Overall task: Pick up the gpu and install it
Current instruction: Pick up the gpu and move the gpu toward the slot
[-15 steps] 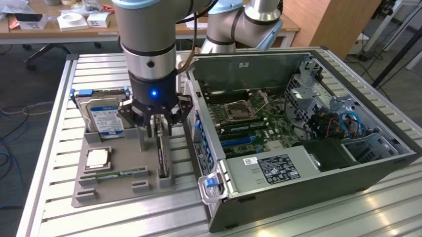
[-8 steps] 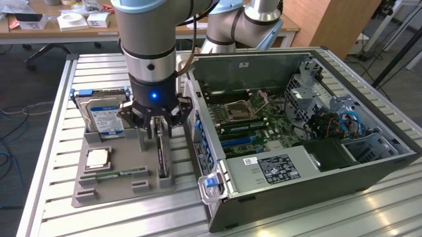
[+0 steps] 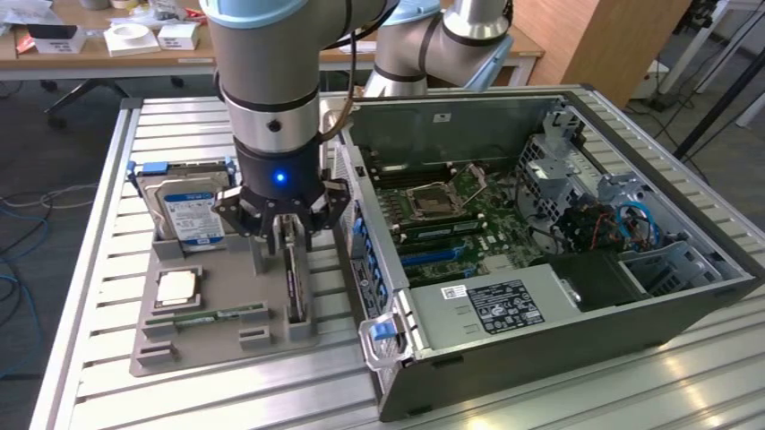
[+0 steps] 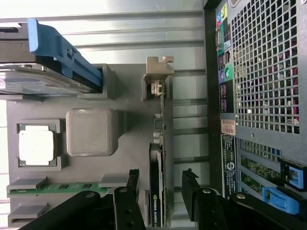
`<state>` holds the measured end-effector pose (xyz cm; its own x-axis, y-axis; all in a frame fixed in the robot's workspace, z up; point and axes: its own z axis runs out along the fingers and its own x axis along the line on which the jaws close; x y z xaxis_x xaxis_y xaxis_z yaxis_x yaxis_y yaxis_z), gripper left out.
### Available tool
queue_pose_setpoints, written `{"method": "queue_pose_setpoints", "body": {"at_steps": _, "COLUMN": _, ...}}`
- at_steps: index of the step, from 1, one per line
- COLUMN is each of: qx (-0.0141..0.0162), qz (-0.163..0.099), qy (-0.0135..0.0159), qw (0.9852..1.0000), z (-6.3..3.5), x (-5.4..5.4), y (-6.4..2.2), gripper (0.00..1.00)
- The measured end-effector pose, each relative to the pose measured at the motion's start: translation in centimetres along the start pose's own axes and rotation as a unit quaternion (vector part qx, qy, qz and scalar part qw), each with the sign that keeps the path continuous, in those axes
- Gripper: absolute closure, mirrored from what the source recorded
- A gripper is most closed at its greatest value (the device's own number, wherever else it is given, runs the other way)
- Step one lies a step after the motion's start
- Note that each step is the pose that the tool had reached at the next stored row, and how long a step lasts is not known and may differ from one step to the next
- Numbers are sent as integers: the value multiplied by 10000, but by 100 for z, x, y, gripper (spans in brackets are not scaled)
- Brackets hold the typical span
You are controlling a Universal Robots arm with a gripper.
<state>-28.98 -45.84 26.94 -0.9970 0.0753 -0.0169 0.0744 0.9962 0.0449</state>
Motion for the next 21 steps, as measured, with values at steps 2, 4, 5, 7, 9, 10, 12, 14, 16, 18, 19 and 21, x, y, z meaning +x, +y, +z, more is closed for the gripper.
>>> {"method": "queue_pose_setpoints", "body": {"at_steps": 2, "qx": 0, "qz": 0, "qy": 0, "qw": 10000, "z": 0, "x": 0, "y": -3, "gripper": 51}}
{"method": "queue_pose_setpoints", "body": {"at_steps": 4, "qx": 0, "qz": 0, "qy": -1, "qw": 10000, "z": 2, "x": 0, "y": -3, "gripper": 51}}
{"method": "queue_pose_setpoints", "body": {"at_steps": 5, "qx": -1, "qz": 0, "qy": -1, "qw": 10000, "z": 11, "x": 0, "y": -4, "gripper": 51}}
{"method": "queue_pose_setpoints", "body": {"at_steps": 7, "qx": 0, "qz": 0, "qy": 0, "qw": 10000, "z": 43, "x": 1, "y": -5, "gripper": 51}}
{"method": "queue_pose_setpoints", "body": {"at_steps": 9, "qx": 0, "qz": 0, "qy": 2, "qw": 10000, "z": 75, "x": 1, "y": -7, "gripper": 51}}
{"method": "queue_pose_setpoints", "body": {"at_steps": 10, "qx": 0, "qz": 0, "qy": 4, "qw": 10000, "z": 90, "x": 1, "y": -7, "gripper": 51}}
{"method": "queue_pose_setpoints", "body": {"at_steps": 12, "qx": 0, "qz": 1, "qy": 9, "qw": 10000, "z": 114, "x": 2, "y": -8, "gripper": 51}}
{"method": "queue_pose_setpoints", "body": {"at_steps": 14, "qx": 1, "qz": 1, "qy": 14, "qw": 10000, "z": 138, "x": 2, "y": -10, "gripper": 51}}
{"method": "queue_pose_setpoints", "body": {"at_steps": 16, "qx": 2, "qz": 1, "qy": 21, "qw": 10000, "z": 160, "x": 3, "y": -10, "gripper": 51}}
{"method": "queue_pose_setpoints", "body": {"at_steps": 18, "qx": 3, "qz": 1, "qy": 28, "qw": 10000, "z": 186, "x": 3, "y": -12, "gripper": 51}}
{"method": "queue_pose_setpoints", "body": {"at_steps": 19, "qx": 4, "qz": 2, "qy": 32, "qw": 10000, "z": 199, "x": 3, "y": -12, "gripper": 51}}
{"method": "queue_pose_setpoints", "body": {"at_steps": 21, "qx": 5, "qz": 2, "qy": 40, "qw": 10000, "z": 230, "x": 4, "y": -14, "gripper": 51}}
